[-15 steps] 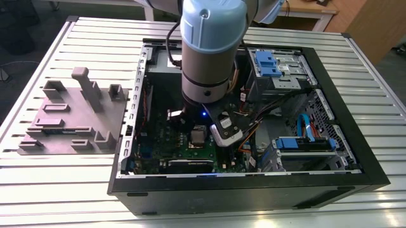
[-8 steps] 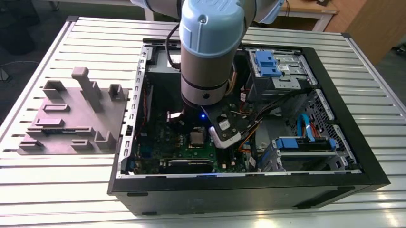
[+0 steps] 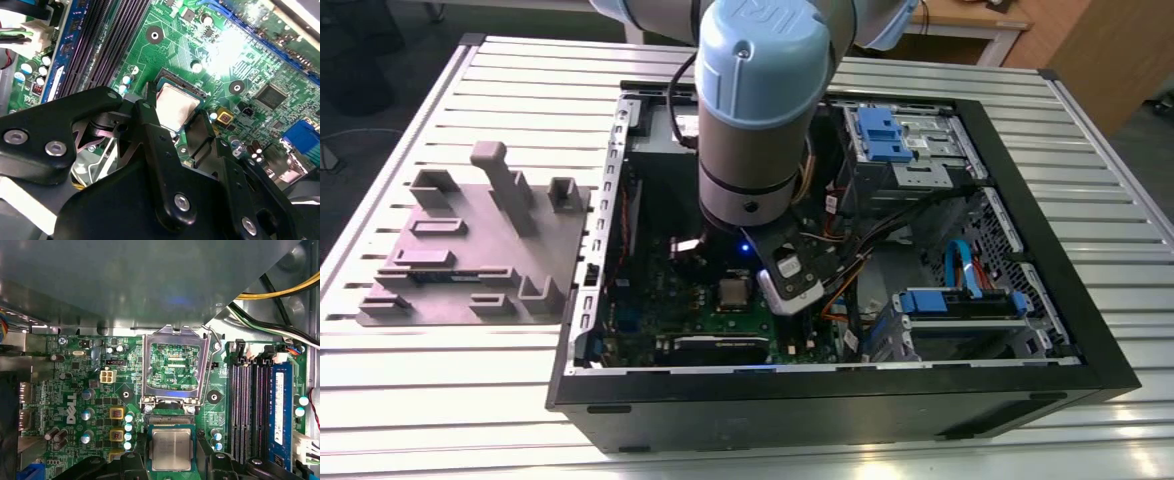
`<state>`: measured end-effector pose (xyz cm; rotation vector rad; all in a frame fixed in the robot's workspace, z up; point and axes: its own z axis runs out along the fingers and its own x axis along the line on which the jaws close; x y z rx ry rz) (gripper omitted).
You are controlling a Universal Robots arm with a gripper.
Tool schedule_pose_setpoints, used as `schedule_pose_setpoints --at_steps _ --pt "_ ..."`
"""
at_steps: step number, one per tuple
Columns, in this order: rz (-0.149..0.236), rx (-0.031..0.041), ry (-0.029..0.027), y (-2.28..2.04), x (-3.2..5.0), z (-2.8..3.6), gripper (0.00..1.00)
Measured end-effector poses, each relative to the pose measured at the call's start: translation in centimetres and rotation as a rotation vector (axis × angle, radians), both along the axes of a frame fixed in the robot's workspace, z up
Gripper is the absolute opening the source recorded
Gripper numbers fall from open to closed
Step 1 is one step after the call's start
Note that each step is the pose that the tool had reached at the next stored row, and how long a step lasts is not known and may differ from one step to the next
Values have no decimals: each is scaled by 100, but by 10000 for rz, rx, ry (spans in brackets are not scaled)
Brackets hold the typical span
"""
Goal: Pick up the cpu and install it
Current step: 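Place the cpu into insertion slot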
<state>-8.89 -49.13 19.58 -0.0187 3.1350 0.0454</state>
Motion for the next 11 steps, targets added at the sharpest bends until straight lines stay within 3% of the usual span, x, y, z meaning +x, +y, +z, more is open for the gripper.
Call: schedule_pose_setpoints --at_steps 11 --pt "-1 2 2 -1 -9 -61 47"
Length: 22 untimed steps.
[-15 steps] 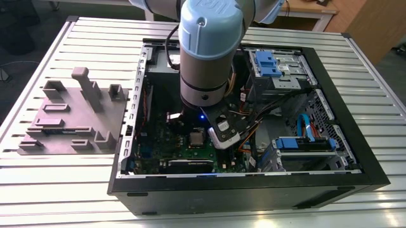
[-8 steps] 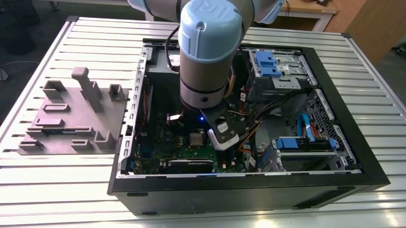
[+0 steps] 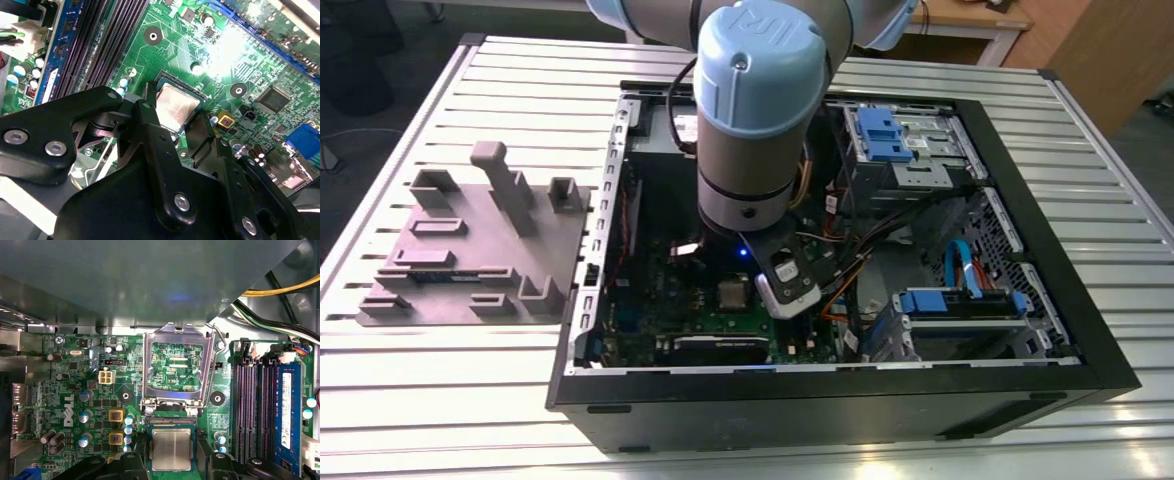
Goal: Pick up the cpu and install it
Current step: 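Place the cpu into insertion slot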
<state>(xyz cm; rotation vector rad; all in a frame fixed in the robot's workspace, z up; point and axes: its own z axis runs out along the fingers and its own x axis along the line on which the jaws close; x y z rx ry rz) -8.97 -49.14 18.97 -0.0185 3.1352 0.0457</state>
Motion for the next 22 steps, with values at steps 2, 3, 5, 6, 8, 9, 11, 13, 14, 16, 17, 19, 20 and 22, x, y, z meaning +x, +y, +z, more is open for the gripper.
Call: schedule_pose_setpoints --at_steps 2,3,5,6,8,9,11,13,14,16,17,19,20,22 --pt "0 3 -1 0 0 -1 47" --pt "0 3 -1 0 0 -1 47" --pt "-1 3 -1 0 0 -1 47" --pt "-1 3 -1 0 0 3 47" --pt "-5 7 -3 1 0 7 47" --pt "-11 6 -2 1 0 8 47" --pt "-18 5 -1 0 0 6 47" --pt "-21 3 0 0 0 -5 47" --pt "-22 1 2 0 0 -11 47" --pt "-23 -1 4 -1 -1 -18 47" --pt "-23 1 3 -1 -1 -19 47" --pt "-23 7 -1 0 0 -22 47" --pt "-24 7 -1 0 0 -22 47" --pt "-24 7 -1 0 0 -22 47"
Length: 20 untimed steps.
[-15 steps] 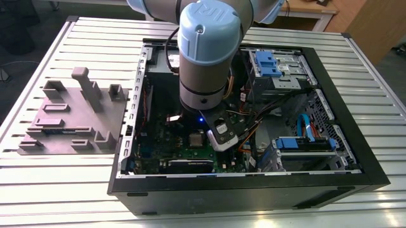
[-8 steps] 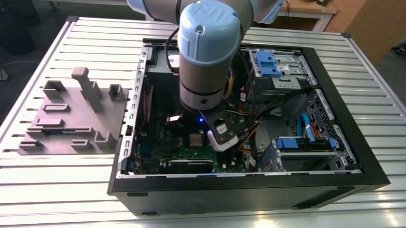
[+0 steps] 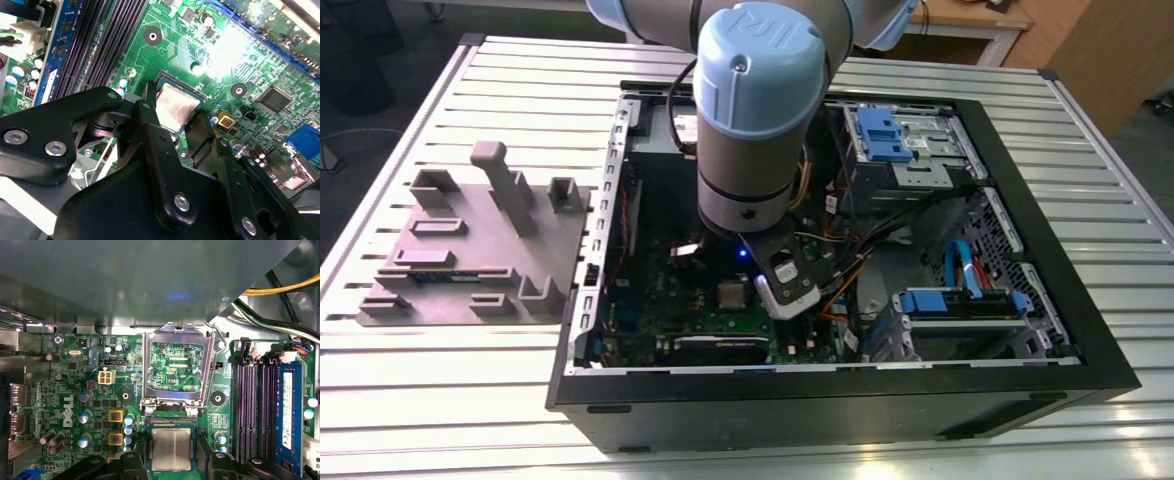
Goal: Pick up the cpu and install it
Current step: 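Place the cpu into insertion slot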
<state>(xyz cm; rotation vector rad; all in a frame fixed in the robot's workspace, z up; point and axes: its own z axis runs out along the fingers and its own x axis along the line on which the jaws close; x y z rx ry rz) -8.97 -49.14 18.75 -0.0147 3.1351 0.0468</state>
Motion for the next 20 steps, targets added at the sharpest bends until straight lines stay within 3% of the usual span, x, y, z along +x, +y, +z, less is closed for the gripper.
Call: schedule_pose_setpoints --at_steps 3,4,13,16,20 --pt "1 6 -5 1 1 -3 48" --pt "0 5 -3 1 1 -2 54" --pt "-4 0 0 0 0 1 54" --pt "-4 4 6 1 0 32 47" --pt "-3 1 15 0 0 38 47"
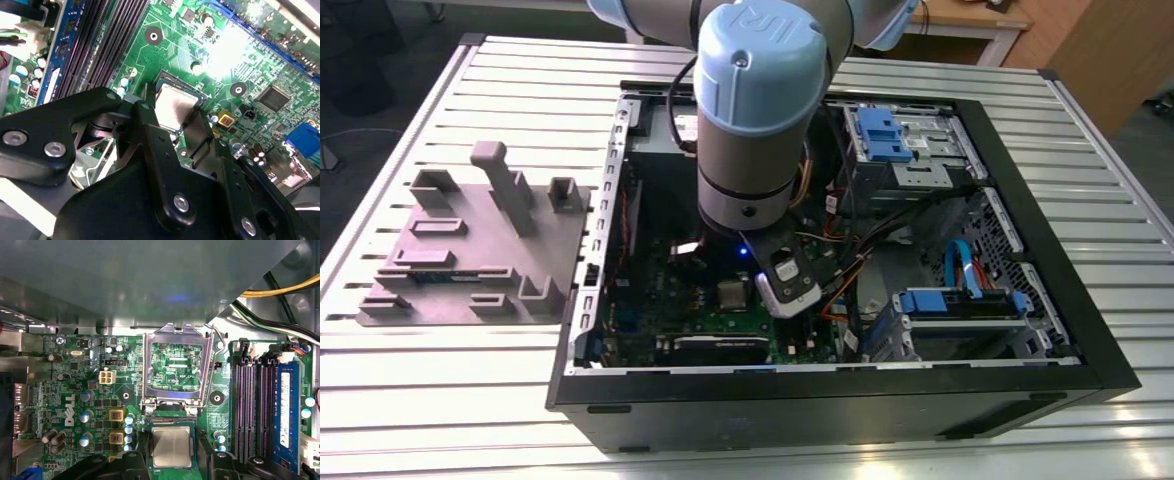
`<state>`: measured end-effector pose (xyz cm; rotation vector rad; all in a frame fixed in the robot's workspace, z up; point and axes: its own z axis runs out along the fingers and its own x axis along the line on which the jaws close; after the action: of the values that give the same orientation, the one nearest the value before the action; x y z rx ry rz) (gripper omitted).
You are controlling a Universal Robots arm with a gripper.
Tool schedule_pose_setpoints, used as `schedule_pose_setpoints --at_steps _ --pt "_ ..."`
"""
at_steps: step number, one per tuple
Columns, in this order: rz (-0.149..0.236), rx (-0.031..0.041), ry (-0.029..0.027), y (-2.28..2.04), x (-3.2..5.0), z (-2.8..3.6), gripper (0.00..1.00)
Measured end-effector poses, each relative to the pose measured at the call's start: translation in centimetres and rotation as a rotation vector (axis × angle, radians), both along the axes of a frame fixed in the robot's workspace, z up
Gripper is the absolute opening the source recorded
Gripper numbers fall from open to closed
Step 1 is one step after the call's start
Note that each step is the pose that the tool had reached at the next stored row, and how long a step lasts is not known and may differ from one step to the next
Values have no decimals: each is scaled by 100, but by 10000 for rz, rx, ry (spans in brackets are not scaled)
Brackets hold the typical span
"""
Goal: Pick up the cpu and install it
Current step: 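Place the cpu into insertion slot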
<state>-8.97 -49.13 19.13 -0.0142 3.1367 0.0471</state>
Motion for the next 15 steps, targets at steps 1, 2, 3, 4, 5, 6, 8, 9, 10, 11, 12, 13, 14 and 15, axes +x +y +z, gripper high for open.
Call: schedule_pose_setpoints --at_steps 1,2,3,4,5,6,8,9,10,11,12,13,14,15 --pt "0 -1 0 0 0 -1 47" --pt "0 -1 0 0 0 -4 47" --pt "0 -1 0 0 0 -7 47" --pt "0 -2 0 0 0 -9 47" --pt "0 -1 0 0 0 -11 47" --pt "0 -2 2 0 0 -12 47" --pt "-1 -2 1 0 0 -13 49" --pt "-1 -1 0 0 0 -14 49" --pt "-1 -1 1 0 0 -14 55" --pt "-1 -1 0 0 0 -16 55" --pt "-1 0 0 0 0 -18 55" --pt "0 0 0 0 0 -20 55" --pt "1 -1 0 0 4 -25 55" --pt "1 -1 0 0 9 -27 55"
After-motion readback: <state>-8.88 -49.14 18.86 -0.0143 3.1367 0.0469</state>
